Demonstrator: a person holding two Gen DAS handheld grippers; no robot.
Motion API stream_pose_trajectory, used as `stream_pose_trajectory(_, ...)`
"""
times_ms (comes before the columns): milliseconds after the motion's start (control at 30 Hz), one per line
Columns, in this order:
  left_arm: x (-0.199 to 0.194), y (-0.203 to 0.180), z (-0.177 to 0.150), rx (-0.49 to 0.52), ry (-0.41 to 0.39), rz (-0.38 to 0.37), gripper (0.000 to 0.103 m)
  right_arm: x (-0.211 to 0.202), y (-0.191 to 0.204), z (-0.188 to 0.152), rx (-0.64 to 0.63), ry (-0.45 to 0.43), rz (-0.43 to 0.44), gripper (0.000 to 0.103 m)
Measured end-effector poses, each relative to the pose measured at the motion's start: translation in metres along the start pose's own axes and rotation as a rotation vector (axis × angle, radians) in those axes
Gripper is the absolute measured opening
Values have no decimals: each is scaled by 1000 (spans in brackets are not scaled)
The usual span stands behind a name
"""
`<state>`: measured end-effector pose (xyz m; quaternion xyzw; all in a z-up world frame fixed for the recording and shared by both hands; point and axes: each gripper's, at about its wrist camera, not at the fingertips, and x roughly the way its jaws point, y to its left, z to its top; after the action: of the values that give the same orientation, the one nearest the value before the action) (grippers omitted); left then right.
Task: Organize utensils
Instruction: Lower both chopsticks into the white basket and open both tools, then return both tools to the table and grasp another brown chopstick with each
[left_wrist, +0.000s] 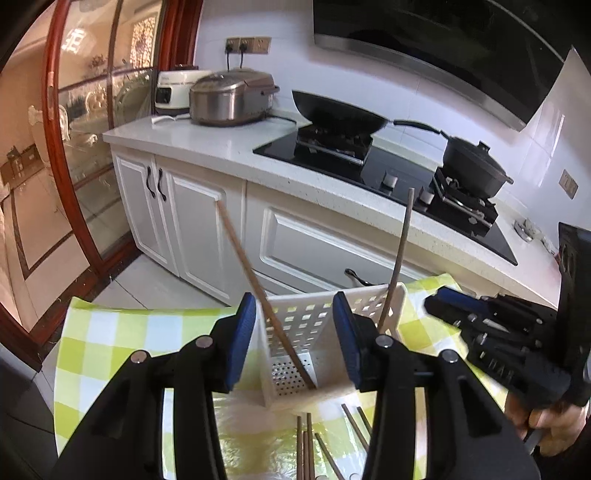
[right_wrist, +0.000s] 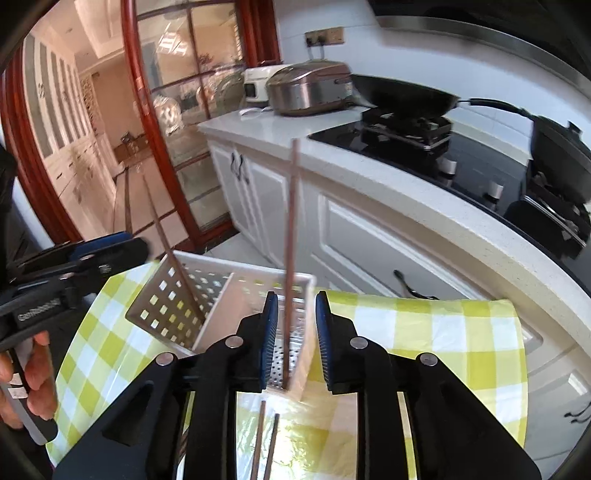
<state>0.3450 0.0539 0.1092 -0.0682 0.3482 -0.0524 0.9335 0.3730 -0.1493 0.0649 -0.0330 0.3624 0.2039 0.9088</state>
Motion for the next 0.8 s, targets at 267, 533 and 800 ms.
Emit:
stream_pose_trajectory(267,-27,7,-95,31,-5,-38,37,-6,-17,-95,42,16,0,49)
stream_pose_trajectory(533,-2,2,-184,90,84,-45,15,4,-11,-165,41,82,-7,48)
stream_pose_trajectory(800,25,-6,-204,132,162,-45,13,7,6,-179,-10,102,4,48)
